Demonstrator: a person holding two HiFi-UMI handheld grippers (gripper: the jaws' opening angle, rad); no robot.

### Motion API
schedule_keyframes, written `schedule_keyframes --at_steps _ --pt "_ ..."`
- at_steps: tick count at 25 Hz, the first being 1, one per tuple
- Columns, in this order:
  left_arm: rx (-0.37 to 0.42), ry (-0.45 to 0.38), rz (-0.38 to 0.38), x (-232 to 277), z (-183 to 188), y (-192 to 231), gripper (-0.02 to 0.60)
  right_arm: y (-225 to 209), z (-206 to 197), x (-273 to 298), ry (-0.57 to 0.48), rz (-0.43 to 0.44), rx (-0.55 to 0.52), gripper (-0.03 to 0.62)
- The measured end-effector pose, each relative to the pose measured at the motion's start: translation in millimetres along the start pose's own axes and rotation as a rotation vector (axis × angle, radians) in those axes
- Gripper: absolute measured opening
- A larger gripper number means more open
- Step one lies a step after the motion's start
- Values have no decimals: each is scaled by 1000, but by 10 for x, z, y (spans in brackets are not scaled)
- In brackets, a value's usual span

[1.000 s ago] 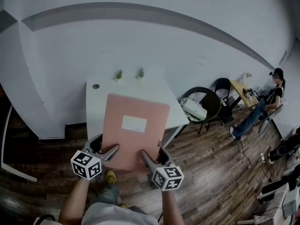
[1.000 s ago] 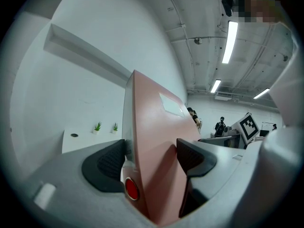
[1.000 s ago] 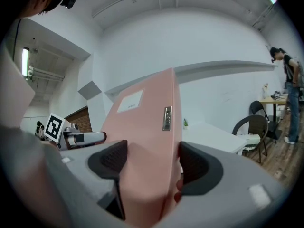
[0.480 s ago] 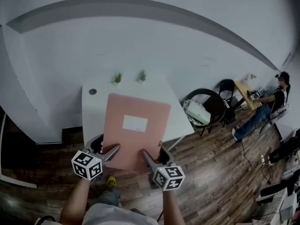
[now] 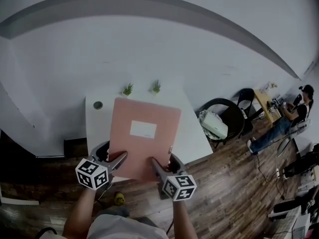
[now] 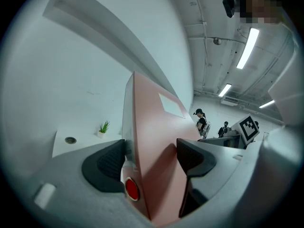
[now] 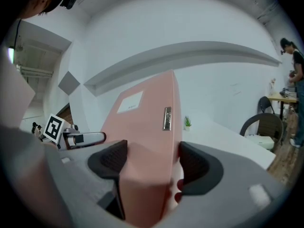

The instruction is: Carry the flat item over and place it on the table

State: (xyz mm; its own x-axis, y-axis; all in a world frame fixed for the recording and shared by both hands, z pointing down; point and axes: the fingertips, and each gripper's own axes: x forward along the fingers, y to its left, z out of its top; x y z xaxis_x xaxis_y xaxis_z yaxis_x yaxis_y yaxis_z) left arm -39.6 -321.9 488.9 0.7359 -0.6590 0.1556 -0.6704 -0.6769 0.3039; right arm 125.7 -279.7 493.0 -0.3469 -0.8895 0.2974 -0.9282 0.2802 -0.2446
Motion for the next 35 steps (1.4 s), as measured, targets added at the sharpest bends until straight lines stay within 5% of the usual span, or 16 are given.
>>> schedule_keyframes --at_steps 24,35 --pt "-50 66 62 810 29 612 345 -552 137 951 80 53 21 342" --pt "-91 127 125 1029 -282 867 345 -765 -144 1330 159 99 56 342"
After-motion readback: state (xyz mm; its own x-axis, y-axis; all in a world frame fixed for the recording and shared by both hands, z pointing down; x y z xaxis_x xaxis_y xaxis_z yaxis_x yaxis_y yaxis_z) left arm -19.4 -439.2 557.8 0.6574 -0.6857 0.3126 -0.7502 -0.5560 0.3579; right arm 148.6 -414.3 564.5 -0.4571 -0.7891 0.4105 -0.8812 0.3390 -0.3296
